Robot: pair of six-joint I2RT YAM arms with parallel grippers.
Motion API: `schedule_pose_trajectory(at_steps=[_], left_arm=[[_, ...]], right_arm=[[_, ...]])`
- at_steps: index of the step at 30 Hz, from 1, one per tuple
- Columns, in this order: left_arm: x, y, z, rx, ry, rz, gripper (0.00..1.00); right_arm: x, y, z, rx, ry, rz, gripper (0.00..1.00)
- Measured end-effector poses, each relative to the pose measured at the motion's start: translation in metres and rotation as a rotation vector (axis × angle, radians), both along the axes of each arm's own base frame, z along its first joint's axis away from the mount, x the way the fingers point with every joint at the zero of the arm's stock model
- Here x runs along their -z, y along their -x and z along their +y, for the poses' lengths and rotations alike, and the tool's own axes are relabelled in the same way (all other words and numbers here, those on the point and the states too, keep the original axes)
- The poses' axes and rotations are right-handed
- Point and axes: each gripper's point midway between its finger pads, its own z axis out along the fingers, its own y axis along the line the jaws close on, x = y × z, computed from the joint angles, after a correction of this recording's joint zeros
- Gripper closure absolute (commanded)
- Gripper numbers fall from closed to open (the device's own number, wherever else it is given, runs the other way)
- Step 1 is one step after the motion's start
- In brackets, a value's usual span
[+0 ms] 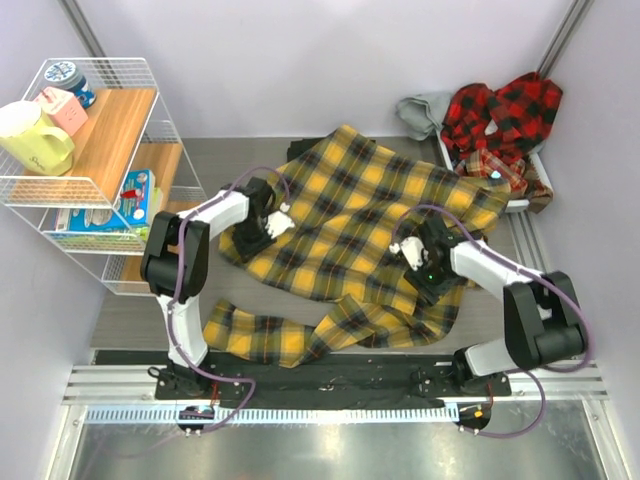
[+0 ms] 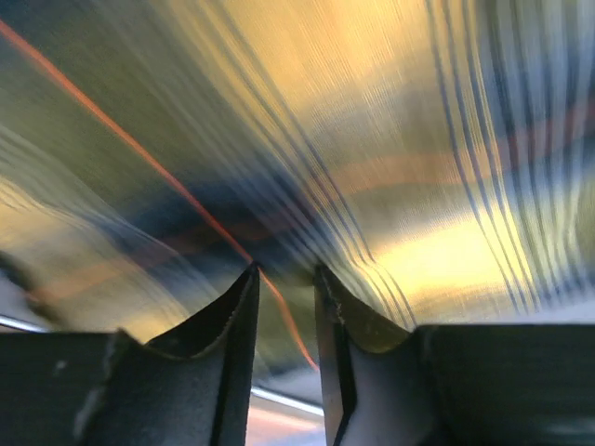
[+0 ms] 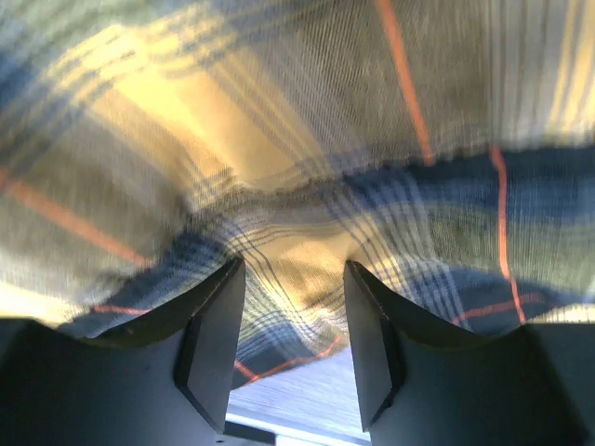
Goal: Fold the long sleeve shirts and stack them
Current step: Flatten the shirt out
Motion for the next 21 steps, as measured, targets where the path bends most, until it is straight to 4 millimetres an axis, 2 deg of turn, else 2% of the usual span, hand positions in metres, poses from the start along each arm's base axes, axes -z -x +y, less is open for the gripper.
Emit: schedule_pose_trajectory(at_steps=[3,5,6,8,9,10,12,16,19,21], left_arm=[[0.001,0.04,0.011,0.033,-0.041,0.053,0.69],[0.001,0.073,0.01,0.066,-0.05,0.098,0.65],[0.0,0.087,0.008,0.086,-0.052,0.122,0.56],[-0.002,0.121,-0.001,0.118,-0.04,0.19,0.47],[-0.005,0.13,-0.006,0.13,-0.028,0.211,0.41],[-0.01,0.136,-0.013,0.13,-0.001,0.227,0.35],[-0.025,0.136,-0.025,0.128,0.064,0.231,0.26],[-0.072,0.128,-0.055,0.197,0.198,0.133,0.22],[-0.09,0.153,-0.086,0.361,0.228,0.091,0.19],[-0.082,0.178,-0.098,0.464,0.212,0.114,0.17]], right_arm=[[0.0,0.016,-0.016,-0.033,0.046,-0.024,0.46],[-0.002,0.026,-0.031,-0.035,0.076,-0.034,0.46],[-0.001,0.03,-0.041,-0.026,0.096,-0.025,0.45],[-0.002,0.034,-0.053,-0.011,0.12,-0.007,0.43],[-0.002,0.034,-0.057,-0.006,0.126,-0.001,0.42],[-0.003,0.034,-0.058,-0.009,0.126,0.008,0.4],[-0.007,0.032,-0.055,-0.017,0.11,0.023,0.38],[-0.03,0.008,-0.043,-0.024,0.052,-0.035,0.37],[-0.044,-0.005,-0.035,-0.027,0.012,-0.072,0.37],[-0.05,-0.009,-0.03,-0.026,-0.013,-0.081,0.37]])
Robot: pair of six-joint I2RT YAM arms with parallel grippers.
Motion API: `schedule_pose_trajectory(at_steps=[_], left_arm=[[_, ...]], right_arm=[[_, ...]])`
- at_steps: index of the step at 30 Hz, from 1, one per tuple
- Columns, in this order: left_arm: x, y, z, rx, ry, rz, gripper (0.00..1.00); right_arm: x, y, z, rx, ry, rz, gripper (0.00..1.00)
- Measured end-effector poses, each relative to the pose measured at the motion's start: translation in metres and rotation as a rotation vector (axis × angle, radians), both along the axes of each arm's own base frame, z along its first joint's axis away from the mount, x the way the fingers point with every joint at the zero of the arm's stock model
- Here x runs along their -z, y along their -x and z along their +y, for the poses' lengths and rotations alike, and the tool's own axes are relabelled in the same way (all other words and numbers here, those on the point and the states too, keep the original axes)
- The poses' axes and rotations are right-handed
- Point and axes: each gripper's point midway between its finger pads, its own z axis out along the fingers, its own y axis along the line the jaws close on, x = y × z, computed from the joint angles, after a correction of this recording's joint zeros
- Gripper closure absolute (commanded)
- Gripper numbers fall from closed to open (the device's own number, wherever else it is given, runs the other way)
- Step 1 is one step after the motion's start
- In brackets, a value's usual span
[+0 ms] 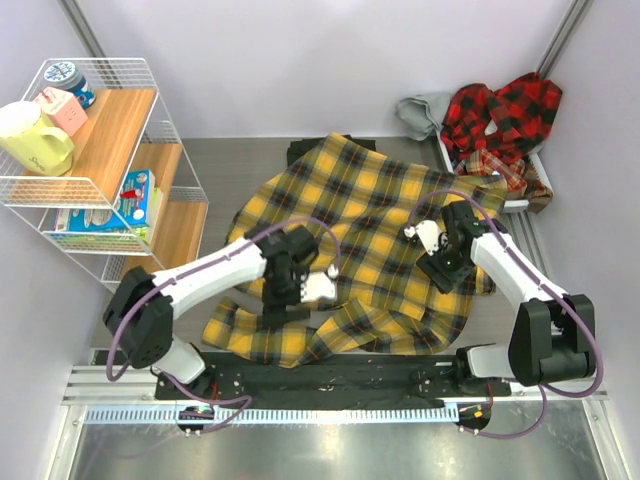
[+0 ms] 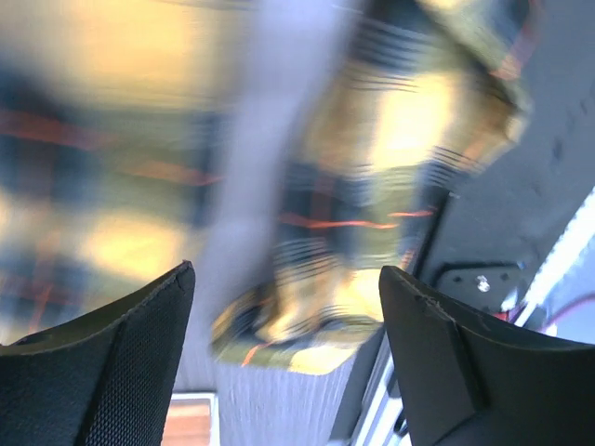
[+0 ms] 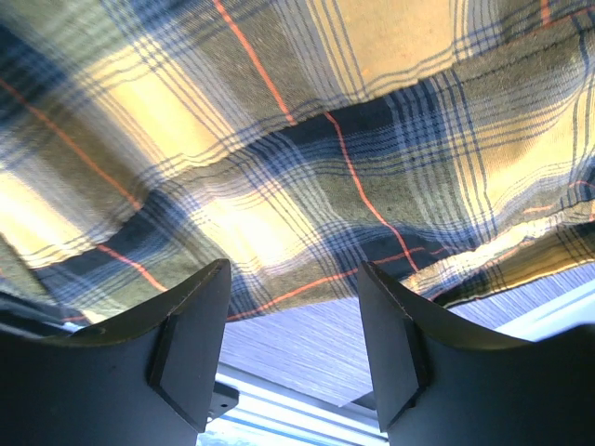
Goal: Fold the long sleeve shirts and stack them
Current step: Flatten the shirt out
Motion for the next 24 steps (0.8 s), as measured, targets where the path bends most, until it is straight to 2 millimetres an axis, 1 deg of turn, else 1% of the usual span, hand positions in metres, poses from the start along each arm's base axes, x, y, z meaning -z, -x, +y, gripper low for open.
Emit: schedule_pose_trajectory(at_steps=[1,2,3,5,6,8,9,11,12,13,14,15,17,18,20,22,24], left_arm=[[0.009,0.012,0.0,0.046,-0.027,0.015,0.16],[0.019,0.022,0.003,0.083,-0.065,0.031,0.16],[0.029,0.029,0.01,0.106,-0.108,0.046,0.15],[0.046,0.037,0.025,0.127,-0.187,0.066,0.15],[0.054,0.039,0.032,0.133,-0.223,0.072,0.18],[0.066,0.041,0.045,0.151,-0.286,0.064,0.27],[0.069,0.044,0.047,0.162,-0.301,0.062,0.43],[0.073,0.048,0.048,0.2,-0.324,0.044,0.67],[0.075,0.052,0.047,0.22,-0.331,0.039,0.88],[0.075,0.056,0.045,0.253,-0.336,0.035,0.95],[0.074,0.06,0.042,0.273,-0.335,0.04,1.0],[0.072,0.065,0.038,0.296,-0.327,0.049,1.0],[0.06,0.071,0.026,0.314,-0.29,0.079,1.0],[0.049,0.071,0.015,0.31,-0.247,0.089,1.0],[0.02,0.064,-0.015,0.295,-0.135,0.088,1.0],[-0.024,0.049,-0.057,0.271,0.04,0.061,1.0],[-0.073,0.028,-0.09,0.23,0.21,0.033,1.0]], right_arm=[[-0.002,0.0,0.002,0.0,-0.01,0.0,0.37],[-0.003,0.0,0.003,0.001,-0.016,0.001,0.37],[-0.004,0.0,0.004,0.001,-0.02,0.005,0.37],[-0.005,0.002,0.005,0.004,-0.027,0.009,0.37],[-0.006,0.003,0.005,0.006,-0.03,0.011,0.37],[-0.007,0.005,0.006,0.011,-0.035,0.014,0.37],[-0.007,0.005,0.006,0.012,-0.038,0.015,0.37],[-0.008,0.006,0.007,0.015,-0.041,0.018,0.37],[-0.008,0.007,0.007,0.017,-0.042,0.019,0.37],[-0.007,0.007,0.007,0.018,-0.044,0.019,0.37],[-0.007,0.007,0.008,0.018,-0.045,0.02,0.37],[-0.007,0.007,0.008,0.018,-0.046,0.019,0.37],[-0.007,0.007,0.008,0.019,-0.047,0.02,0.37],[-0.007,0.007,0.008,0.021,-0.049,0.019,0.38],[-0.008,0.007,0.007,0.025,-0.05,0.02,0.38],[-0.009,0.005,0.007,0.031,-0.053,0.017,0.38],[-0.011,0.001,0.005,0.039,-0.055,0.011,0.38]])
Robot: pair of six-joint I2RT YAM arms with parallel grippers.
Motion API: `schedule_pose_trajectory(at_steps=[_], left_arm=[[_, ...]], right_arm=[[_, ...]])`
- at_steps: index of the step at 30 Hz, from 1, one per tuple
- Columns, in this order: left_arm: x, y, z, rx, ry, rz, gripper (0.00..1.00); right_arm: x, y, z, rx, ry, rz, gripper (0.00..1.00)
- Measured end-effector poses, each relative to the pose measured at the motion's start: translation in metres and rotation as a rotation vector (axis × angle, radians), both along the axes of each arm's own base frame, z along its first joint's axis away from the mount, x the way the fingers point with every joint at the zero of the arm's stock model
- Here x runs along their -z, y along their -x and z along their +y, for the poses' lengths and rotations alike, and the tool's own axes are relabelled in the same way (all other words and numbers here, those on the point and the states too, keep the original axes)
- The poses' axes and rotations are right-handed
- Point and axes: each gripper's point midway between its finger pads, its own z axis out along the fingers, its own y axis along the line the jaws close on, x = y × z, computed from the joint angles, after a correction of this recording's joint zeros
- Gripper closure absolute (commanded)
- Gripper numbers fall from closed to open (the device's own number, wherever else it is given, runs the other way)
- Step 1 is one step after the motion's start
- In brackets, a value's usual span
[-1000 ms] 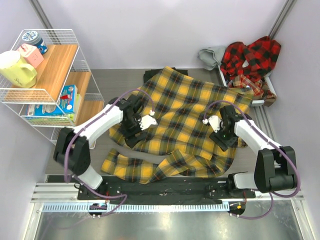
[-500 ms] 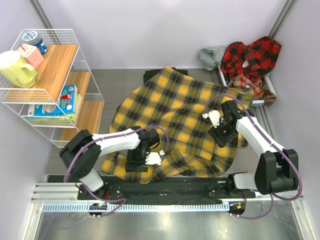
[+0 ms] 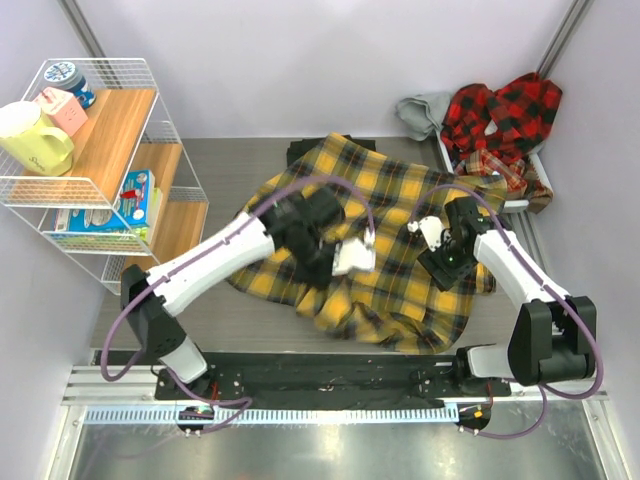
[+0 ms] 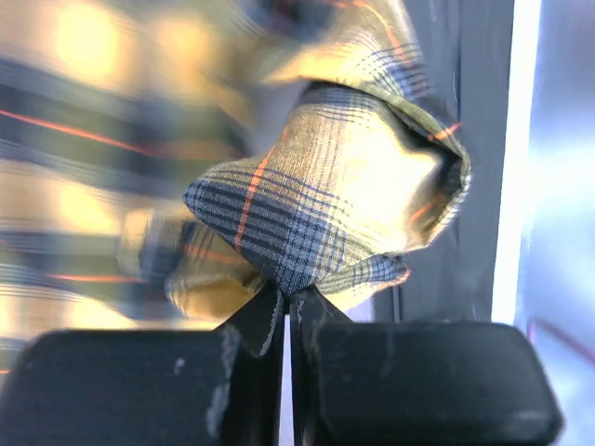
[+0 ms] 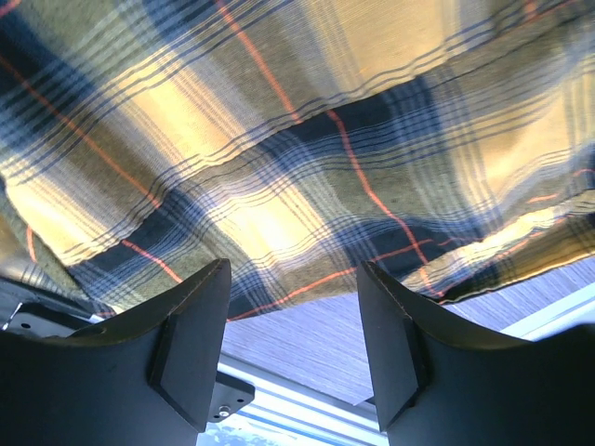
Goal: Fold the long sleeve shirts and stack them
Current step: Flatten the shirt out
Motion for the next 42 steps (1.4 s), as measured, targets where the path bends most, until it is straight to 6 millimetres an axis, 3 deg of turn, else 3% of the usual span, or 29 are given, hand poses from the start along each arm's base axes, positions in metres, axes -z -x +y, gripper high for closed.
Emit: schedule_pose_trajectory(at_steps=[2,5,8,11,13,15,18,20,26,31,33,34,37,39,40,42], left_arm=[[-0.043,-0.023,-0.023,-0.048,0.156,-0.003,1.0],[-0.081,-0.034,-0.043,-0.061,0.279,0.001,1.0],[-0.091,0.006,-0.064,0.05,0.314,0.043,1.0],[-0.097,0.08,-0.089,0.231,0.339,0.122,1.0],[-0.106,0.119,-0.1,0.322,0.372,0.161,1.0],[-0.125,0.14,-0.109,0.37,0.42,0.168,1.0],[-0.169,0.159,-0.129,0.447,0.556,0.141,1.0],[-0.187,0.168,-0.136,0.485,0.618,0.136,1.0],[-0.189,0.182,-0.136,0.529,0.632,0.171,1.0],[-0.216,0.182,-0.163,0.575,0.736,0.114,1.0],[-0.23,0.187,-0.173,0.619,0.798,0.079,0.82],[-0.234,0.19,-0.176,0.632,0.815,0.071,0.61],[-0.235,0.192,-0.181,0.65,0.832,0.04,0.41],[-0.221,0.185,-0.178,0.625,0.788,0.012,0.34],[-0.205,0.178,-0.172,0.603,0.741,0.011,0.25],[-0.168,0.154,-0.146,0.53,0.623,0.018,0.23]], right_arm=[[-0.002,-0.004,-0.001,0.009,-0.004,-0.007,0.38],[-0.005,-0.01,-0.001,0.014,-0.008,-0.018,0.38],[-0.006,-0.014,0.0,0.018,-0.015,-0.018,0.38],[-0.005,-0.017,0.002,0.018,-0.025,-0.015,0.38],[-0.005,-0.017,0.003,0.017,-0.031,-0.012,0.38],[-0.005,-0.017,0.005,0.015,-0.039,-0.012,0.38],[-0.005,-0.017,0.007,0.012,-0.054,-0.012,0.38],[-0.007,-0.017,0.01,0.008,-0.067,-0.008,0.38],[-0.014,-0.02,0.019,-0.006,-0.113,-0.017,0.38],[-0.013,-0.022,0.021,-0.013,-0.119,0.006,0.38],[-0.014,-0.026,0.022,-0.014,-0.122,0.004,0.38],[-0.016,-0.027,0.022,-0.015,-0.123,-0.001,0.37],[-0.021,-0.031,0.023,-0.02,-0.126,-0.015,0.37],[-0.022,-0.03,0.023,-0.027,-0.128,-0.015,0.37],[-0.022,-0.029,0.023,-0.03,-0.128,-0.01,0.37],[-0.023,-0.024,0.023,-0.044,-0.127,-0.006,0.37]])
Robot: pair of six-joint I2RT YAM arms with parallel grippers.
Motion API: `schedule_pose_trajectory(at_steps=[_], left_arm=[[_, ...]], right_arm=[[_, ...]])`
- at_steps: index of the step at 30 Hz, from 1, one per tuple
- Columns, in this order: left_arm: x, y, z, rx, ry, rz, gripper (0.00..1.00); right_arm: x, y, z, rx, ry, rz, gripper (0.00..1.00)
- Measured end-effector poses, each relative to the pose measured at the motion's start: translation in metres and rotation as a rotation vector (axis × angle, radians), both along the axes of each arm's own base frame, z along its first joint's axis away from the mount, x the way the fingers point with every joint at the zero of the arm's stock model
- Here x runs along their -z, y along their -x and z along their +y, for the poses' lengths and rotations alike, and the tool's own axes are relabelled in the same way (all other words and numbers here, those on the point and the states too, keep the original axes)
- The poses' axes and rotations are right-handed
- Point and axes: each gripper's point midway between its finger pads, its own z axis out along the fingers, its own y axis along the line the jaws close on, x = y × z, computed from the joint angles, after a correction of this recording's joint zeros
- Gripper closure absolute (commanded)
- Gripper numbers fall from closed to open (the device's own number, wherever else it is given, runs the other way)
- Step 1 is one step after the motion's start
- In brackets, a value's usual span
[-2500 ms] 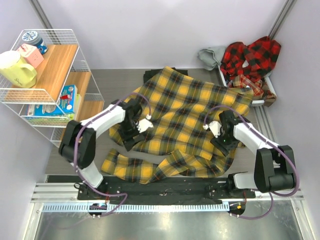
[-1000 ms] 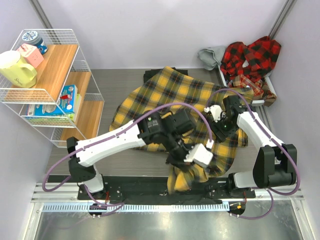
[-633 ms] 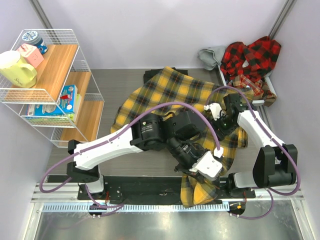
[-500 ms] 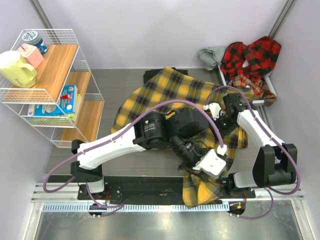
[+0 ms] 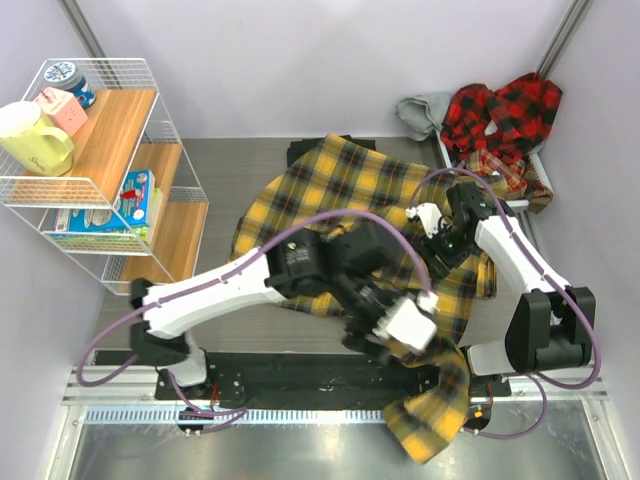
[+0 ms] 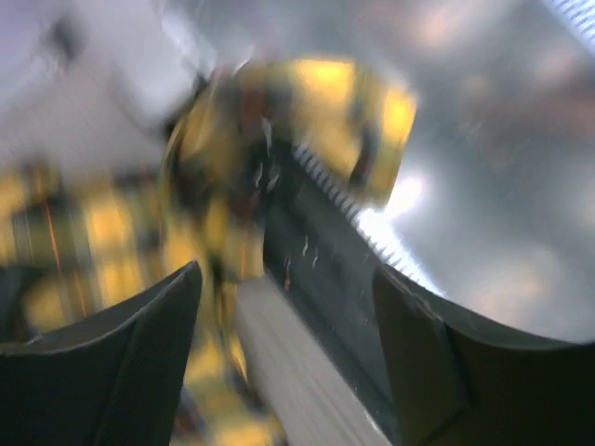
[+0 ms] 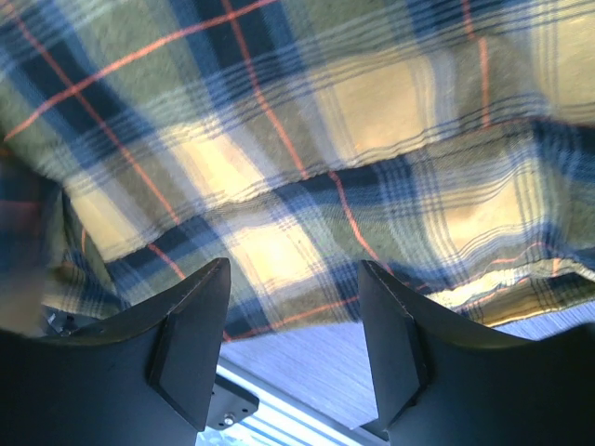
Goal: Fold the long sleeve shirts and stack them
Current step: Flatten the shirt out
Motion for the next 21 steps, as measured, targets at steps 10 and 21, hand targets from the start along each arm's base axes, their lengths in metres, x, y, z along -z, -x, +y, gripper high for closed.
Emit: schedule_pose_trajectory(at_steps=[10,21], left_arm=[[0.192,-0.201,0.239,-0.651,-0.504,-0.171,0.21],[0.28,-0.271,0.303,-0.63,-0.719,-0.245,0.17]], right_arm=[[0.021,0.036,0.011,-0.112,0.039,0.074,0.37],[0.058,0.06,-0.004,-0.143,0.163,0.171,0.39]])
